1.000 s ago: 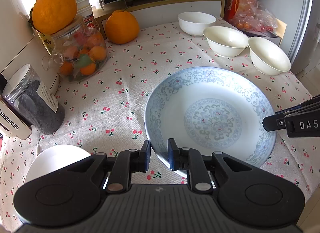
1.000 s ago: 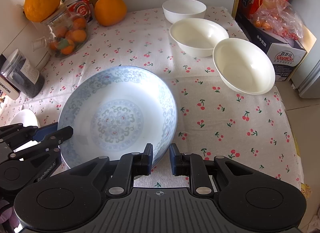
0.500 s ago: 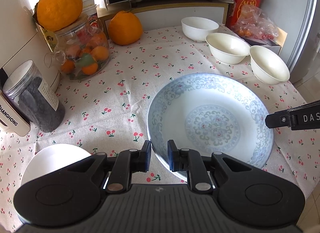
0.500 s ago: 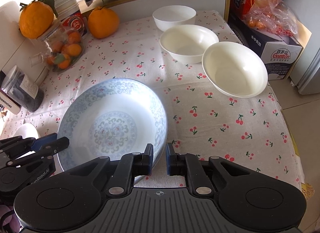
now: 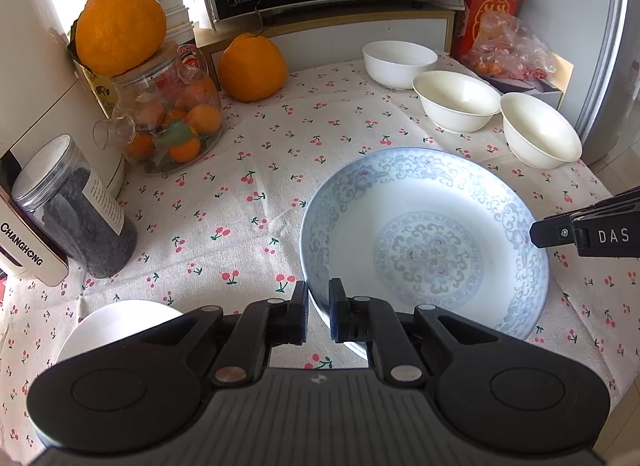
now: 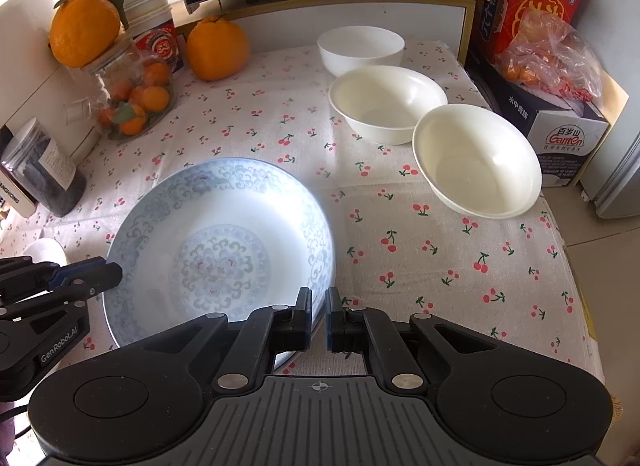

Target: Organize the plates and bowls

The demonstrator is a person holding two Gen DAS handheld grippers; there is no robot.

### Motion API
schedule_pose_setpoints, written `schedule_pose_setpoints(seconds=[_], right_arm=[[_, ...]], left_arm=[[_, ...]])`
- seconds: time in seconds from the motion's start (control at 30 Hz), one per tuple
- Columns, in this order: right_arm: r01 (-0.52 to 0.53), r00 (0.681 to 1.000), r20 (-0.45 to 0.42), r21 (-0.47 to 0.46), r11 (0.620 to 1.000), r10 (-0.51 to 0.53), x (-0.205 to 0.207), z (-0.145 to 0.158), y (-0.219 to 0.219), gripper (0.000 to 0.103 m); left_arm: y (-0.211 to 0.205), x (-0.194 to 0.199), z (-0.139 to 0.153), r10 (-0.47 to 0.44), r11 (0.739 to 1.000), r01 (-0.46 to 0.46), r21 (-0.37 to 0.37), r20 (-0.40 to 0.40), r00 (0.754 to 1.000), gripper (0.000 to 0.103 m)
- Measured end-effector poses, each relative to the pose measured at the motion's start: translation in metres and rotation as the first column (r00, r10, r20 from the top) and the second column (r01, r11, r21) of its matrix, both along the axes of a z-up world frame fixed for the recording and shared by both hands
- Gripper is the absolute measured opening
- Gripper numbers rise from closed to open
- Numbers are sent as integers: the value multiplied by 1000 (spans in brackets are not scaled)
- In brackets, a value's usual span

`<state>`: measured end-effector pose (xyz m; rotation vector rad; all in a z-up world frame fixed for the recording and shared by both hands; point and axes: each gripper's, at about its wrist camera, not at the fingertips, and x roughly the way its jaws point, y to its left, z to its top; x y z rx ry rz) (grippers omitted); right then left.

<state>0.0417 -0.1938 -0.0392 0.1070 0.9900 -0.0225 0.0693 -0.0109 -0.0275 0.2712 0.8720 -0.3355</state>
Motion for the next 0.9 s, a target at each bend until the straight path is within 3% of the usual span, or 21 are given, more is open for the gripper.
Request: schedule_pose_setpoints(seconds=[0.33,0.5,0.6,0.73,0.83,0.9], right_arm=[[-18,1000,7,2,1000,18,0,0,0,10],[2,1000,-12,82,997,-1,1,3,-7,17],[8,1000,-7,67,998,-8,0,6,-6,35],[21,999,27,45,999,-22,-7,14,-5,71],[26,998,50,57,998,-29,-10,22,-6,75],[32,997,71,63,998,-36,-14,27,-5,85]], left_arm=[[1,2,0,-13,1000,13,-5,-8,1000,10],[9,5,2,-2,998,-3,-69,-59,998,24],[11,3,5,0,996,-6,-89,-68,998,30],[12,-3,12,-10,993,3,-114,-62,998,58],[15,-7,19,-10,991,3,-132,-52,999,74],[20,-9,24,2,990,-7,-137,-36,999,81]])
